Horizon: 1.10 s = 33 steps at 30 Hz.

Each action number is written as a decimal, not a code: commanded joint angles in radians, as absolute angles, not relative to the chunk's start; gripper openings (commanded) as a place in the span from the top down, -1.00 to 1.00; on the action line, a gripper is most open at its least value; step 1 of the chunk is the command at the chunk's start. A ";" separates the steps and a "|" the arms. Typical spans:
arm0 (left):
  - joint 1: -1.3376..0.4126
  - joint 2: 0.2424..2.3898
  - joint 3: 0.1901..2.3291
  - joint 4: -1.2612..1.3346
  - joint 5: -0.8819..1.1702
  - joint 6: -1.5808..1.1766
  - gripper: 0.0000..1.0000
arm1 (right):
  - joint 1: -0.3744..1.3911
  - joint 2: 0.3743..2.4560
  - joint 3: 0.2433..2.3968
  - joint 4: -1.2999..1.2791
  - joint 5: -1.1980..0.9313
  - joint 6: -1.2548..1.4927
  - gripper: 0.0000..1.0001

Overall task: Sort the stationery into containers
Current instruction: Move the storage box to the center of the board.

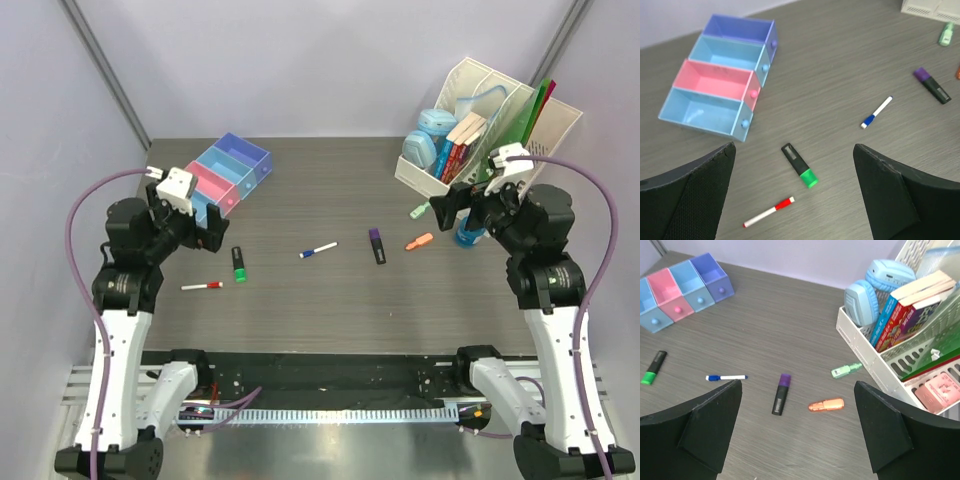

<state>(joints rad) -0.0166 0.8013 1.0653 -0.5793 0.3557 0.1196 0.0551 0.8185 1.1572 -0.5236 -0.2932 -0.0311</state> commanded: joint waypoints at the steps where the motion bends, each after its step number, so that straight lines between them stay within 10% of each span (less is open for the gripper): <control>1: -0.012 0.854 1.058 -0.543 0.261 0.019 -0.99 | 0.057 0.830 1.132 -0.502 -0.267 -0.083 -0.99; 11: -0.015 1.239 1.178 -0.281 0.094 -0.175 -0.80 | 0.055 0.860 1.025 -0.431 -0.353 -0.236 -0.99; 26: -0.025 2.242 2.134 -0.425 -0.015 -0.259 -0.80 | 0.055 0.940 0.977 -0.419 -0.296 -0.265 -0.99; 33: -0.035 2.378 2.246 -0.425 -0.005 -0.241 -0.72 | 0.048 0.923 0.954 -0.419 -0.270 -0.288 -0.99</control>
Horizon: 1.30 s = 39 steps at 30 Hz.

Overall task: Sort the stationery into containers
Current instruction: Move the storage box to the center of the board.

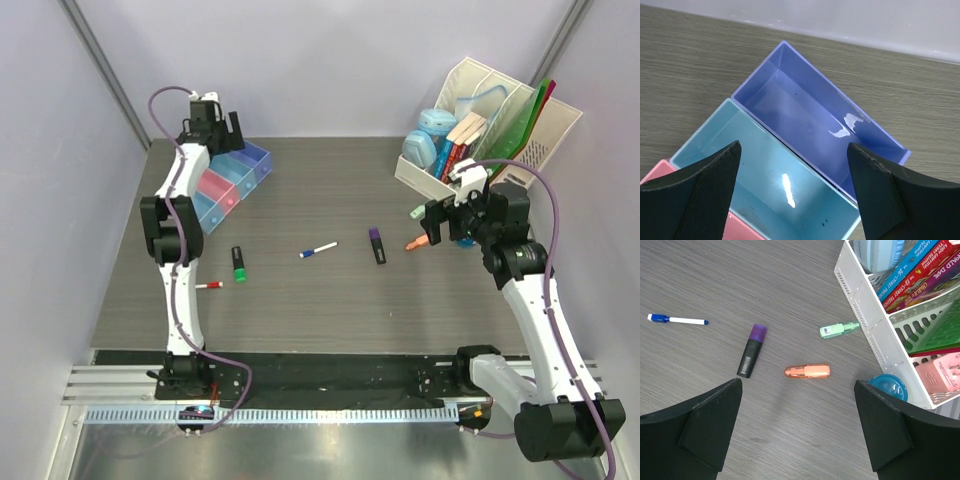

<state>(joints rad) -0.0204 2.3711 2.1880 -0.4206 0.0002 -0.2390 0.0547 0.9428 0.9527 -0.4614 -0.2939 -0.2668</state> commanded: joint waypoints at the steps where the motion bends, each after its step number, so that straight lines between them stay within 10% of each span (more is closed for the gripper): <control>1: -0.037 2.382 2.243 -0.425 0.033 -0.235 -0.72 | 0.043 0.936 0.957 -0.417 -0.271 -0.285 -0.99; 39: -0.350 2.341 2.016 -0.551 0.156 0.061 -0.31 | 0.023 0.893 0.953 -0.416 -0.311 -0.250 -0.99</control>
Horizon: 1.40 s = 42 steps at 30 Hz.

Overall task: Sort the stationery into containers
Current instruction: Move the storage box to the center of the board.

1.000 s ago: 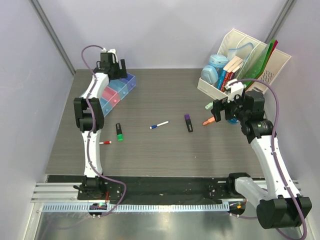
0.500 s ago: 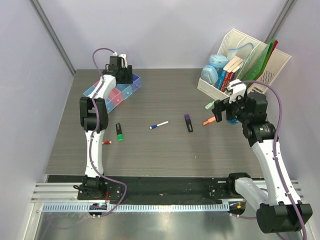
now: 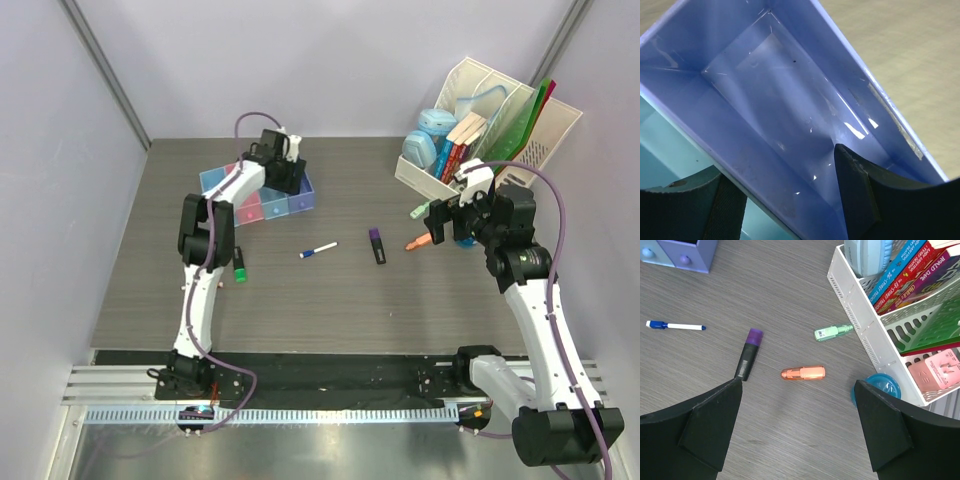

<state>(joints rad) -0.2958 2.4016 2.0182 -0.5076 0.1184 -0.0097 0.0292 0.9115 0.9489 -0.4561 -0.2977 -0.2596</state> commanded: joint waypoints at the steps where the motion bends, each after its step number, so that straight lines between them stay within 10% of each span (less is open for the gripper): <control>1: -0.357 2.344 2.019 -0.554 0.155 0.064 -0.32 | 0.023 0.890 0.953 -0.417 -0.313 -0.250 -0.99; 29: -0.587 2.500 2.310 -0.617 0.101 0.029 -0.40 | 0.018 0.877 0.902 -0.385 -0.325 -0.250 -0.99; 42: -0.574 2.251 2.209 -0.609 0.058 0.023 -0.61 | 0.023 0.962 0.888 -0.396 -0.337 -0.317 -0.99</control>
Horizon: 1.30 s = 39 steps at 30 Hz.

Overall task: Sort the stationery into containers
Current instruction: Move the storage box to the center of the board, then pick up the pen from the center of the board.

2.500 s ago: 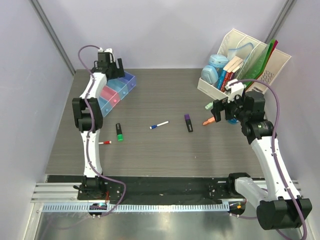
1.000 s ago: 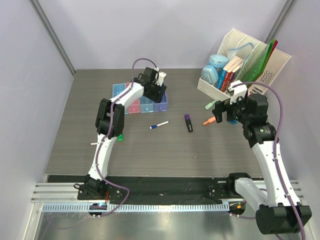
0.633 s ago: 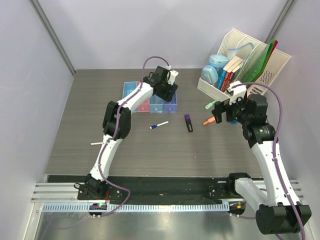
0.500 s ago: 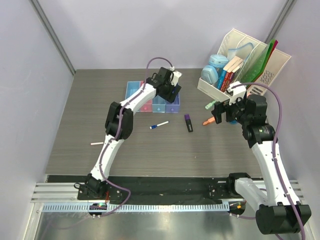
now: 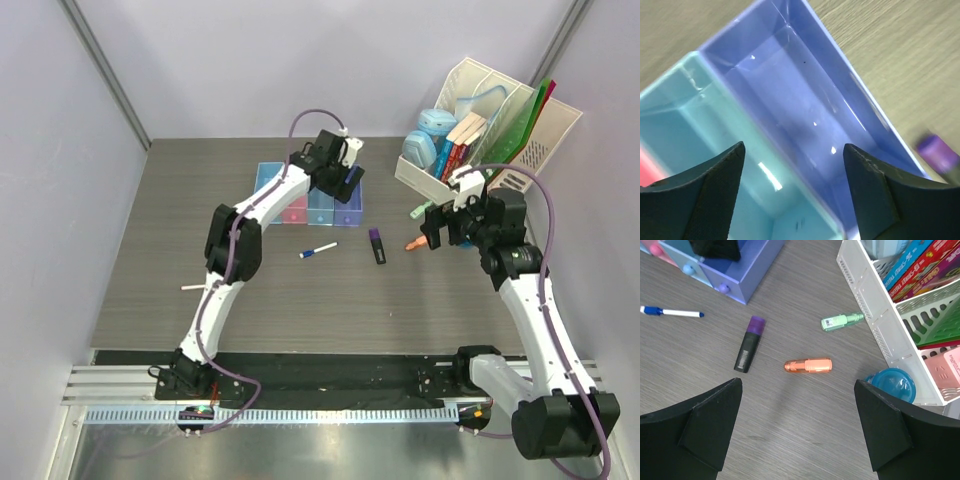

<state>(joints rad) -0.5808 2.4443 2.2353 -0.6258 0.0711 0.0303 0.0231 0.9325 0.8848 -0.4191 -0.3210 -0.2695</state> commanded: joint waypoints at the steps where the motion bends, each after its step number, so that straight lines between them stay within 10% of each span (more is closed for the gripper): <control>1: -0.572 2.203 2.182 -0.612 0.069 0.023 -0.64 | 0.025 0.975 0.887 -0.400 -0.339 -0.327 -0.99; 11: -0.562 1.918 1.886 -0.729 0.028 0.247 -0.80 | 0.054 1.123 0.960 -0.540 -0.348 -0.565 -0.99; 21: -0.419 1.605 1.284 -0.526 -0.057 0.294 -0.84 | 0.204 1.293 0.887 -0.209 -0.243 -0.223 -0.85; 39: -0.305 1.601 1.092 -0.429 -0.094 0.288 -0.85 | 0.357 1.730 0.994 -0.040 -0.078 -0.043 -0.59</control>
